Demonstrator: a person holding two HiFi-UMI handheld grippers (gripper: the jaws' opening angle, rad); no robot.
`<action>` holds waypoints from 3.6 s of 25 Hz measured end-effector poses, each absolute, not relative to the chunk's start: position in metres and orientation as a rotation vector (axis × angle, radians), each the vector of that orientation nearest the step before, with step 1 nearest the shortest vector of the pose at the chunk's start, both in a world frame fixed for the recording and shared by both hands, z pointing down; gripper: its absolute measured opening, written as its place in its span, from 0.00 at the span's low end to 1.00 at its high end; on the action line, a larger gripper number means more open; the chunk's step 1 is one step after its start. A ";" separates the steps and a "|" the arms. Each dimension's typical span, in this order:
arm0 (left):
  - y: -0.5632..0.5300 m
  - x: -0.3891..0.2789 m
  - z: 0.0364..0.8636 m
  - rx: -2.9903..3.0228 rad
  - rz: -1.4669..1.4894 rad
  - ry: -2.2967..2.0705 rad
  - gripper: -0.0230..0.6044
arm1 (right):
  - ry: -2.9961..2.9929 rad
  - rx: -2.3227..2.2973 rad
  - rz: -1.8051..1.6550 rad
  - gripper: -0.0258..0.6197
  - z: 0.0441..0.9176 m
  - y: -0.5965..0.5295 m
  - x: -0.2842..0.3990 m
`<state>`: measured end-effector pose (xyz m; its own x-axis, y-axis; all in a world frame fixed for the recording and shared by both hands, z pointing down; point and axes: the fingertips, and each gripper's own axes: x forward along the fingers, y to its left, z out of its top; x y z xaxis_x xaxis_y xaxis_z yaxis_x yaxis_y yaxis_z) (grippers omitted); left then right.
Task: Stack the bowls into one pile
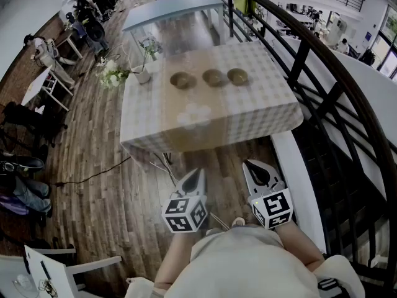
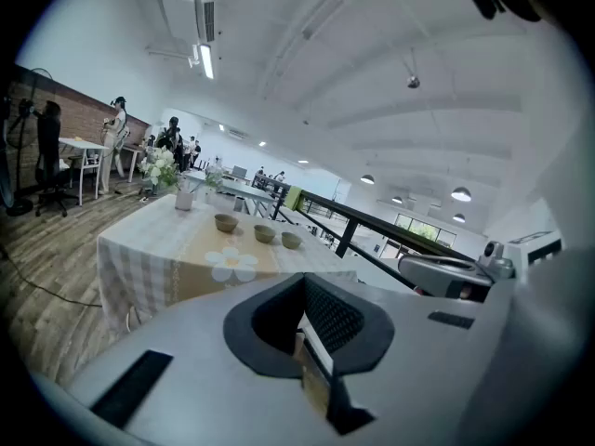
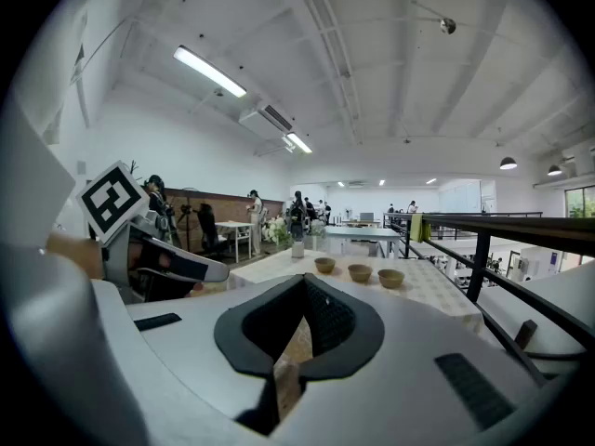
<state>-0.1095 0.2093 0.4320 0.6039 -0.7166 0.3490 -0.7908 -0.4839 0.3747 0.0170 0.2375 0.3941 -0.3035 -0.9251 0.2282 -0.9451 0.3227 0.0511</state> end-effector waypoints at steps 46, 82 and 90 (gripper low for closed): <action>0.202 -0.064 0.433 2.312 0.182 -1.162 0.04 | -2.427 1.685 0.145 0.04 0.390 0.232 0.057; -0.091 -0.136 0.469 2.258 0.190 -1.188 0.04 | -2.443 1.619 0.179 0.04 0.423 -0.071 -0.015; -0.129 -0.150 0.477 2.264 0.215 -1.199 0.04 | -2.434 1.548 0.195 0.04 0.445 -0.121 -0.042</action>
<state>-0.1502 -0.1294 0.4765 0.5867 -0.7108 0.3880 -0.8014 -0.4409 0.4042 -0.0419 -0.1213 0.4455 -0.4045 -0.8707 0.2800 -0.9041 0.4268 0.0210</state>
